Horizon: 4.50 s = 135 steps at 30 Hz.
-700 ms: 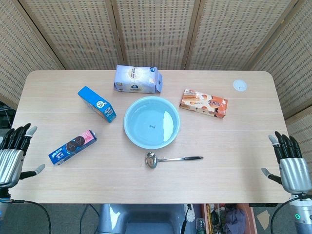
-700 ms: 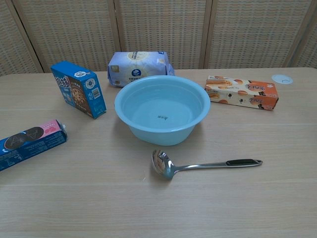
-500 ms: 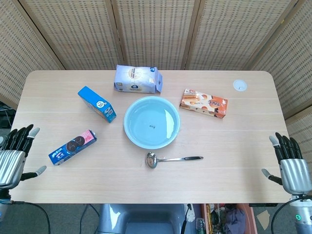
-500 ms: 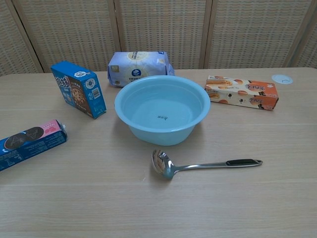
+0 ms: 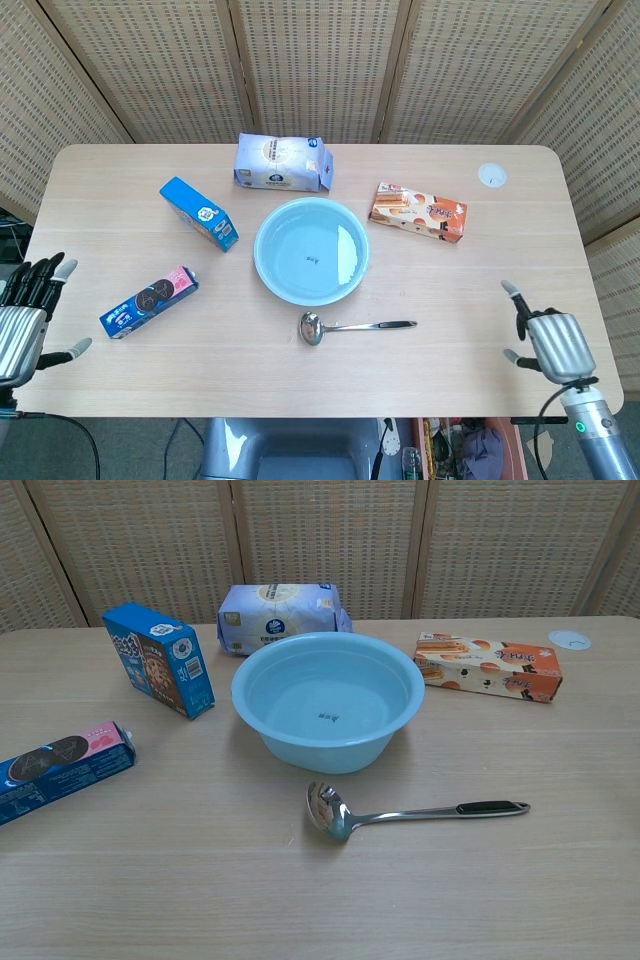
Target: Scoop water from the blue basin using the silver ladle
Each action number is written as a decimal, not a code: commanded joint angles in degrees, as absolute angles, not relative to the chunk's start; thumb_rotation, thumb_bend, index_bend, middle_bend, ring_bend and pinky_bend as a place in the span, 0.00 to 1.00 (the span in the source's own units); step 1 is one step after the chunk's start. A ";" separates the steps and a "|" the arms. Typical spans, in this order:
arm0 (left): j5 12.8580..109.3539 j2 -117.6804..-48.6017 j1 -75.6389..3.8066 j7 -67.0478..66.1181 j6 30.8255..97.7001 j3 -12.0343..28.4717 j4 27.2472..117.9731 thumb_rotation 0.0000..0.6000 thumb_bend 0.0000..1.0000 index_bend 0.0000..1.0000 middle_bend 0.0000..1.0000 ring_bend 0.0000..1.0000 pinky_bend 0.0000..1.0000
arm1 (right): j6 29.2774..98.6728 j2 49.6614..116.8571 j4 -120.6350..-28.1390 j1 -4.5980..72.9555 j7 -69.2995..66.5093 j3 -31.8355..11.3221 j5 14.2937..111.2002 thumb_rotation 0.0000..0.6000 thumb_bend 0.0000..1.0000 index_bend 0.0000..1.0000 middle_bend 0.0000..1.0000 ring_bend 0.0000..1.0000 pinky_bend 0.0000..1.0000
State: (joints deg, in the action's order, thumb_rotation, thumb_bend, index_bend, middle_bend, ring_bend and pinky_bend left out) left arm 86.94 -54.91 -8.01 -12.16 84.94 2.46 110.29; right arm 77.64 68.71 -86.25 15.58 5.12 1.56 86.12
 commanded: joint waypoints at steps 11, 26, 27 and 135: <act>87.36 -54.99 -8.24 -10.84 84.19 2.38 109.33 1.00 0.00 0.00 0.00 0.00 0.00 | 57.95 79.83 -93.18 26.87 27.32 -4.26 64.40 1.00 0.00 0.27 0.97 0.95 1.00; 85.99 -55.91 -8.71 -12.66 82.74 2.51 109.23 1.00 0.00 0.00 0.00 0.00 0.00 | 60.59 93.74 -91.08 33.54 40.33 -9.92 49.82 1.00 0.25 0.42 0.99 0.97 1.00; 85.85 -55.90 -8.76 -12.62 82.62 2.54 109.25 1.00 0.00 0.00 0.00 0.00 0.00 | 60.87 94.38 -90.70 33.88 40.99 -10.10 49.12 1.00 0.28 0.43 0.99 0.97 1.00; 78.12 -57.48 -12.34 -16.47 77.55 3.80 109.23 1.00 0.00 0.00 0.00 0.00 0.00 | 66.30 81.84 -101.63 33.02 31.79 -9.25 60.13 1.00 0.75 0.73 1.00 1.00 1.00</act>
